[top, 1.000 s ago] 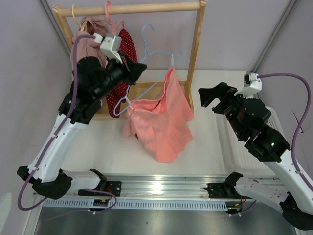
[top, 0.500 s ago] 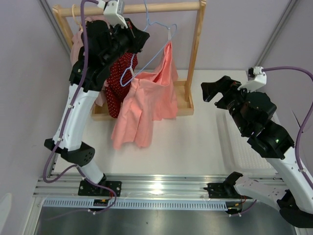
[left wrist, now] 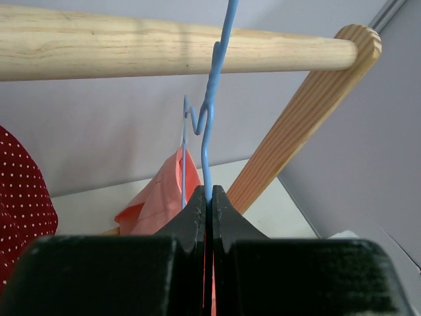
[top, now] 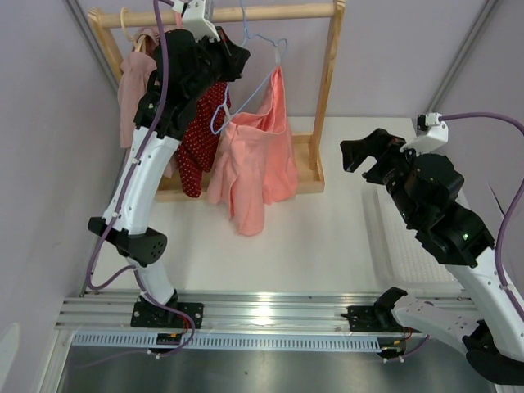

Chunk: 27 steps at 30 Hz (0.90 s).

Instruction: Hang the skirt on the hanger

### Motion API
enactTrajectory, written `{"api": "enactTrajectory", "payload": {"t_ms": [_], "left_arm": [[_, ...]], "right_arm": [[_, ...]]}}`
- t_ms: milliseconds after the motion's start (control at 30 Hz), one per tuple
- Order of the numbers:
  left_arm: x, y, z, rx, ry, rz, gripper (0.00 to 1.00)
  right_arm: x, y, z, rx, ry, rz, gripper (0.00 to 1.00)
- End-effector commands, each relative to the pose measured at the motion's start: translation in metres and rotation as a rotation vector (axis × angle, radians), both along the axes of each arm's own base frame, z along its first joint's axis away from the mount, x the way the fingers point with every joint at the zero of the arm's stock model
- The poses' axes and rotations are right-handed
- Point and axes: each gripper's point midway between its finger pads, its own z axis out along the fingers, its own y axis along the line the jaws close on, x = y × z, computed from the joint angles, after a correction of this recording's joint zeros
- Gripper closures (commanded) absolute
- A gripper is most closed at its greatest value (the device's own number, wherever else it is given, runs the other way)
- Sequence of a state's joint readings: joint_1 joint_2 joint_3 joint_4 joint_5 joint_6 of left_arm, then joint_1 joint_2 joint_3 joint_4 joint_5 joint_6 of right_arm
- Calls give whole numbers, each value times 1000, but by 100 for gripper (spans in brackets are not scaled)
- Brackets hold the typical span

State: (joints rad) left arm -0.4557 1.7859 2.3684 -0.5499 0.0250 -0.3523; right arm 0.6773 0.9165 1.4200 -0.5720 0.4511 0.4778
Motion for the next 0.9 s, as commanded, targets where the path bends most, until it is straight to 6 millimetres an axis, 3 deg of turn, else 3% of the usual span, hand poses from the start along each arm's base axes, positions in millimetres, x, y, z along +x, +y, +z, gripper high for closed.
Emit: {"api": "enactTrajectory", "payload": {"t_ms": [0,133,167,233,333,400,533,567,600,667,700,867], "left_arm": [[-3,13,50,-113,-130,31,100],[7,12,31,-115,-77,56,100],[13,8,7,-94,-33,51,100],[11,8,4,-103,-28,49,100],[10,8,-17,-85,8,46,100],[4,11,-13,-93,-8,45,100],[-7,4,-25,-70,5,-13,99],[-9,5,-25,-65,4,-19,95],[-14,5,-23,-56,-4,-29,80],[-26,7,-20,-45,-15,-44,65],[-31,9,-17,-34,-28,-48,53],[-71,18,-10,4,-37,-107,39]], "right_arm": [[-3,-3,2,9,-8,5,1],[-3,-3,-3,14,0,6,0],[-3,-1,-4,17,1,14,1],[-2,0,-9,16,13,15,1],[-1,1,-16,17,23,19,1],[-1,2,-17,22,22,22,0],[-1,3,-26,21,35,25,1],[-1,3,-27,20,36,27,0],[0,3,-29,18,39,27,1],[0,3,-33,14,46,30,1],[0,3,-33,16,46,30,1],[-1,1,-41,6,73,25,1]]}}
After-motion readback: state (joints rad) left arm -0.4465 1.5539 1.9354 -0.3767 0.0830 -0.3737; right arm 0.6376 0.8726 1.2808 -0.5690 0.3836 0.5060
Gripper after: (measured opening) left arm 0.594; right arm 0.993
